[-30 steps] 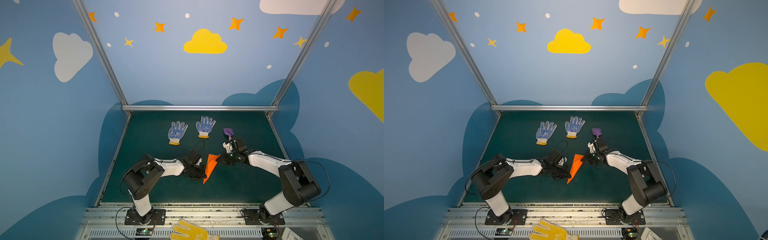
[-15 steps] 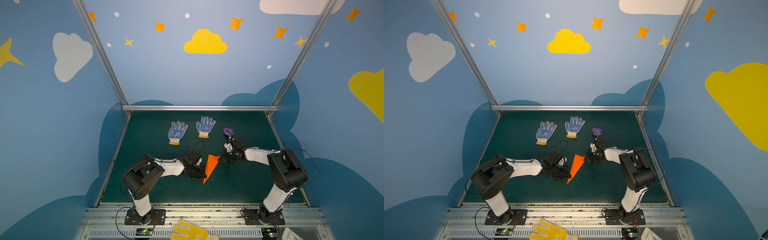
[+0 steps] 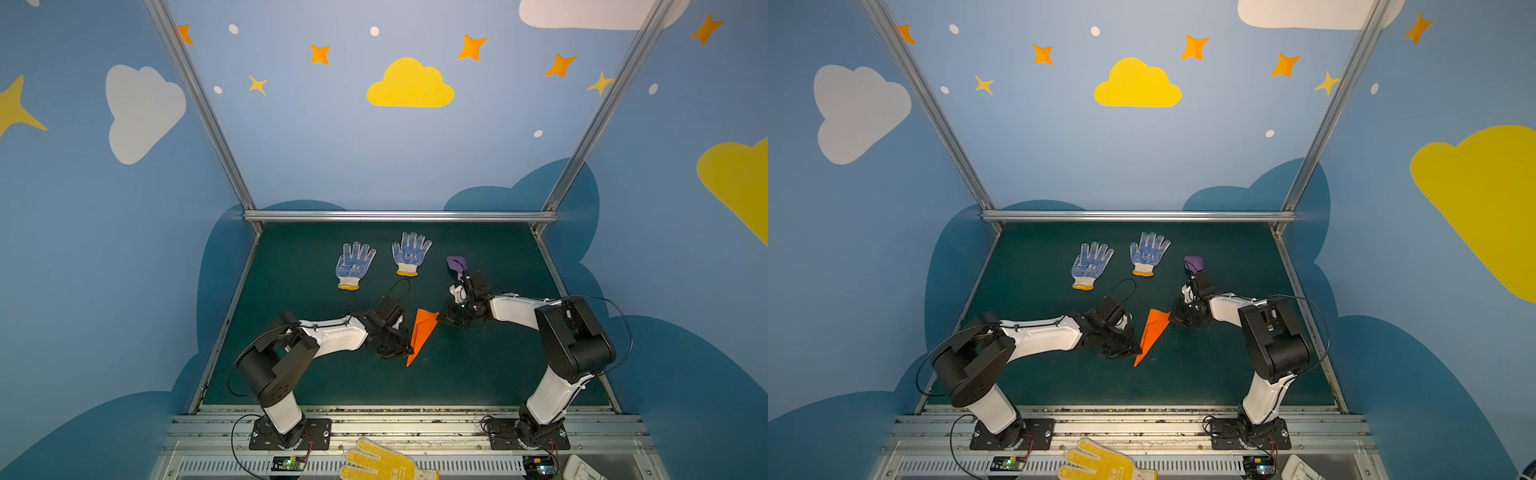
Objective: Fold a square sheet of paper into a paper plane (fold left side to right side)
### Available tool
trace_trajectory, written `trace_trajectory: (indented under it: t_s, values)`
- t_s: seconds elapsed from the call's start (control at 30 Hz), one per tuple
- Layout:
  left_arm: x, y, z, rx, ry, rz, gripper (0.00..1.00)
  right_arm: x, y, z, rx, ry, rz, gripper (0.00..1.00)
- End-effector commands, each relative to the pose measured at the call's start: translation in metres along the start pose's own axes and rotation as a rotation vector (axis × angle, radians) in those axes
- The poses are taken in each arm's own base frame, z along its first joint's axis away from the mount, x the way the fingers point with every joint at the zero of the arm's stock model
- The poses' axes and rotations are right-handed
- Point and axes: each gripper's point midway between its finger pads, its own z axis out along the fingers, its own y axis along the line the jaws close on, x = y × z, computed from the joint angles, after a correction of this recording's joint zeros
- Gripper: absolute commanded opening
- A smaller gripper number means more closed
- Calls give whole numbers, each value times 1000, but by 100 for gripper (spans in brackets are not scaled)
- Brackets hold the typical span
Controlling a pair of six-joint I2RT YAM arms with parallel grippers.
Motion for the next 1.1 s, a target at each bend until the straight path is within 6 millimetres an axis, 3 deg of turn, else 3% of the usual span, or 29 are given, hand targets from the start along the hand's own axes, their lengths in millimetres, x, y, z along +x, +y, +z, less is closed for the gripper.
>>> trace_trajectory:
  t_s: [0.0,0.2,0.37,0.5,0.73,0.9,1.07]
  values:
    - [-14,-10,-22,6,-58,14,23,3,-12,4,42,19,12,0]
    - [-13,-33,-30,89,-61,8,21,-5,8,-6,3,9,-13,0]
    - [-5,-44,-15,118,-34,-8,16,-7,13,-8,3,10,-25,0]
    - [-6,-34,-7,92,-56,-35,16,-5,17,-10,-12,10,-31,0]
    - [-23,-24,-20,48,-162,-21,20,-6,33,-31,-48,-23,-57,0]
    - [-39,-22,-26,58,-190,-31,28,-3,38,-47,-57,-50,-64,0]
    - [-40,-27,-23,82,-174,-14,37,10,34,-54,-56,-49,-57,7]
